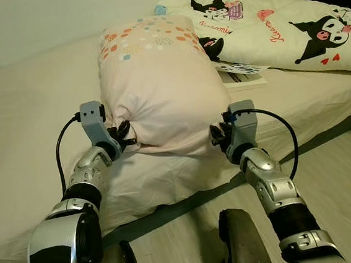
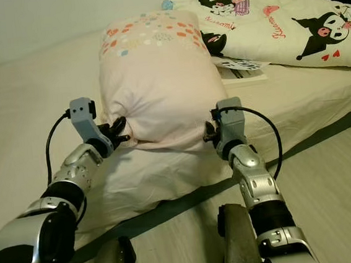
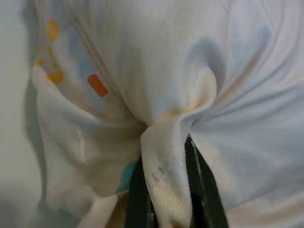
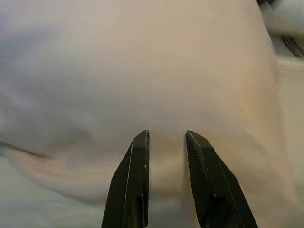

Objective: Clean up the room

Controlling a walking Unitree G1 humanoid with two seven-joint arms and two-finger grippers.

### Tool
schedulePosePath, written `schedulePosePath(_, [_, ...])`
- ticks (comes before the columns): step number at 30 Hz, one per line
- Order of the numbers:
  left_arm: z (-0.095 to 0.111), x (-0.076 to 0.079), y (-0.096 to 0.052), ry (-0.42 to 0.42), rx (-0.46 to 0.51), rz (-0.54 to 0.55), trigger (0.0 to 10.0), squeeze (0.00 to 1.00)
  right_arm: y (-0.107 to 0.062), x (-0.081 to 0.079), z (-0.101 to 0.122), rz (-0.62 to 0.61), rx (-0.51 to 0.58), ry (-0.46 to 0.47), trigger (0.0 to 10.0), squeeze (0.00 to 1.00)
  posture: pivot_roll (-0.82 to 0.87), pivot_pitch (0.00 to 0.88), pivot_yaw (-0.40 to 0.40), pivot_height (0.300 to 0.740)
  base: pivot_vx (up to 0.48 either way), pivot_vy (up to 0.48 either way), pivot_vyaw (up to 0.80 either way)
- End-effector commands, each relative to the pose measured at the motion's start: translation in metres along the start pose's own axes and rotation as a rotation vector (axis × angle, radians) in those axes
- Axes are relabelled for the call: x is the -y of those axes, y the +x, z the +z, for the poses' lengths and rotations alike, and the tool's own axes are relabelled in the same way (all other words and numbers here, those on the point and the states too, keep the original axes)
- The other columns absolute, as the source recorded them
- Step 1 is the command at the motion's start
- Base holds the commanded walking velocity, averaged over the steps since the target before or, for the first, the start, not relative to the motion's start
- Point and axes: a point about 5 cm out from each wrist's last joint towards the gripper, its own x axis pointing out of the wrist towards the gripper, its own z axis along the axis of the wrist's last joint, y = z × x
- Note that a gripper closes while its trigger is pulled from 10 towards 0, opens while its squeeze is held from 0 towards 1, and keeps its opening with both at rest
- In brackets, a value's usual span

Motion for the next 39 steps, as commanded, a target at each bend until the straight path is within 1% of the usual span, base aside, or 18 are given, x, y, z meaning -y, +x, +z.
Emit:
schedulePosePath(1, [-0.014,-0.008,-0.009,-0.014,-0.061,-0.026,0.0,0.0,0.0,-0.008,0.011,0.065,0.034,0.009,10.0,0.0,-0.1,0.251,0.071,0.55,0.0,0.0,0.0])
schedulePosePath(3, [-0.018,-0.01,-0.013,-0.01,-0.076,-0.073,0.0,0.0,-0.002,-0.008,0.02,0.077,0.058,0.008,10.0,0.0,-0.1,0.244,0.07,0.55,0.0,0.0,0.0])
schedulePosePath(4, [-0.021,-0.012,-0.018,-0.012,-0.091,-0.133,0.0,0.0,-0.005,-0.004,0.027,0.063,0.07,0.007,10.0,0.0,-0.1,0.237,0.068,0.55,0.0,0.0,0.0])
schedulePosePath(6, [-0.021,-0.012,-0.018,-0.012,-0.091,-0.133,0.0,0.0,-0.005,-0.004,0.027,0.063,0.07,0.007,10.0,0.0,-0.1,0.237,0.068,0.55,0.0,0.0,0.0])
schedulePosePath(8, [-0.026,-0.014,-0.027,-0.014,-0.106,-0.228,0.0,0.0,-0.009,0.007,0.031,0.023,0.072,0.002,10.0,0.0,-0.09,0.233,0.067,0.55,0.0,0.0,0.0])
schedulePosePath(10, [-0.03,-0.015,-0.04,-0.026,-0.137,-0.344,0.0,0.0,-0.013,0.018,0.042,-0.007,0.113,0.04,10.0,0.0,-0.09,0.224,0.057,0.55,0.0,0.0,0.0])
schedulePosePath(11, [-0.03,-0.015,-0.04,-0.026,-0.137,-0.344,0.0,0.0,-0.013,0.018,0.042,-0.007,0.113,0.04,10.0,0.0,-0.09,0.224,0.057,0.55,0.0,0.0,0.0])
schedulePosePath(12, [-0.032,-0.014,-0.047,-0.03,-0.154,-0.401,0.0,0.0,-0.015,0.021,0.049,-0.01,0.141,0.056,10.0,0.0,-0.09,0.224,0.057,0.55,0.0,0.0,0.0])
schedulePosePath(14, [-0.032,-0.014,-0.047,-0.03,-0.154,-0.401,0.0,0.0,-0.015,0.021,0.049,-0.01,0.141,0.056,10.0,0.0,-0.09,0.224,0.057,0.55,0.0,0.0,0.0])
schedulePosePath(17, [-0.036,-0.001,-0.073,-0.054,-0.211,-0.59,0.0,0.0,-0.017,0.029,0.064,-0.008,0.196,0.062,10.0,0.0,-0.09,0.218,0.052,0.55,0.0,0.0,0.0])
schedulePosePath(20, [-0.037,0.005,-0.082,-0.063,-0.231,-0.652,0.0,0.0,-0.018,0.032,0.067,-0.014,0.203,0.063,10.0,0.0,-0.09,0.212,0.047,0.55,0.0,0.0,0.0])
schedulePosePath(23, [-0.03,0.025,-0.104,-0.096,-0.281,-0.819,0.0,0.0,-0.019,0.039,0.074,-0.03,0.228,0.084,10.0,0.0,-0.08,0.21,0.045,0.55,0.0,0.0,0.0])
schedulePosePath(26, [-0.027,0.034,-0.111,-0.109,-0.304,-0.878,0.0,0.0,-0.019,0.04,0.076,-0.034,0.235,0.093,10.0,0.0,-0.08,0.208,0.044,0.55,0.0,0.0,0.0])
schedulePosePath(27, [-0.024,0.048,-0.126,-0.131,-0.355,-0.974,0.0,0.0,-0.019,0.042,0.079,-0.036,0.241,0.104,10.0,0.0,-0.08,0.208,0.044,0.55,0.0,0.0,0.0])
schedulePosePath(28, [-0.024,0.054,-0.132,-0.141,-0.381,-1.013,0.0,0.0,-0.019,0.042,0.079,-0.035,0.24,0.106,10.0,0.0,-0.08,0.208,0.044,0.55,0.0,0.0,0.0])
schedulePosePath(31, [-0.025,0.062,-0.144,-0.169,-0.432,-1.059,0.0,0.0,-0.019,0.043,0.078,-0.036,0.237,0.107,10.0,0.0,-0.07,0.206,0.043,0.55,0.0,0.0,0.0])
schedulePosePath(38, [-0.031,0.067,-0.152,-0.194,-0.481,-1.09,0.0,0.0,-0.019,0.043,0.076,-0.044,0.231,0.108,10.0,0.0,-0.07,0.205,0.045,0.55,0.0,0.0,0.0])
schedulePosePath(39, [-0.037,0.07,-0.152,-0.129,-0.469,-1.04,0.0,0.0,-0.02,0.045,0.075,-0.054,0.229,0.106,10.0,0.0,-0.07,0.205,0.045,0.55,0.0,0.0,0.0])
